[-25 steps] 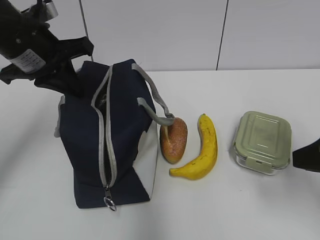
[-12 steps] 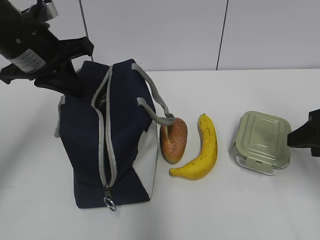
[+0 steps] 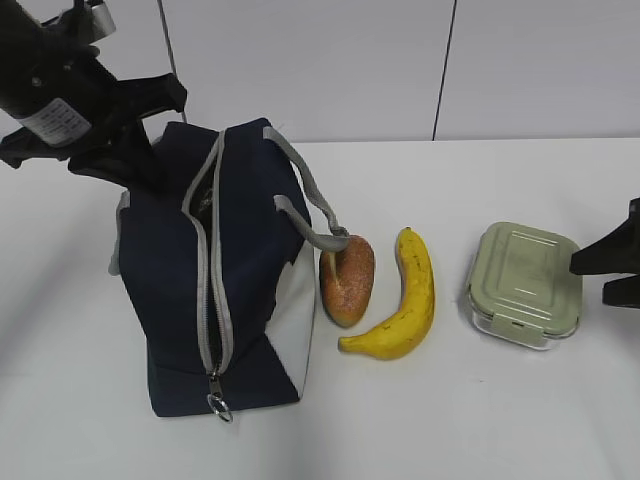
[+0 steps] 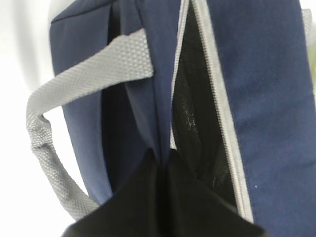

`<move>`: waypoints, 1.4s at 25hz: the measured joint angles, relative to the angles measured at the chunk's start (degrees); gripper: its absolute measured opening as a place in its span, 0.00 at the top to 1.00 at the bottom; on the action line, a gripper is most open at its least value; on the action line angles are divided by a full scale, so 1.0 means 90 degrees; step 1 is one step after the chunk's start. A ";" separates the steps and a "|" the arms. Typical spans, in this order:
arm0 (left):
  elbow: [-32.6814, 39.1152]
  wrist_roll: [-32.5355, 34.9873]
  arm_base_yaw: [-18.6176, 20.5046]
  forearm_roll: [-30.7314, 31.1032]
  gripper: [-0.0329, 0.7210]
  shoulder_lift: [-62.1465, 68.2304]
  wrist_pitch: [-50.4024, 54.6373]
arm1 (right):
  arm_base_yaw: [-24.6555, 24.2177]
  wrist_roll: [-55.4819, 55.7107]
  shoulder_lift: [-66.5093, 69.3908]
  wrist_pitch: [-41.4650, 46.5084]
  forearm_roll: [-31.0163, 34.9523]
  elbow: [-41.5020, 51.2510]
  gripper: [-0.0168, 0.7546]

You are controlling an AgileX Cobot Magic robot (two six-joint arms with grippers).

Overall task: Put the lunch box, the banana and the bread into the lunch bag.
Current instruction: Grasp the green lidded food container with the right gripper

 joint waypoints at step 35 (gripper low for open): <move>0.0000 0.0000 0.0000 0.0138 0.96 0.0000 0.0000 | -0.0077 -0.0561 0.2022 0.0551 0.0741 -0.0918 0.19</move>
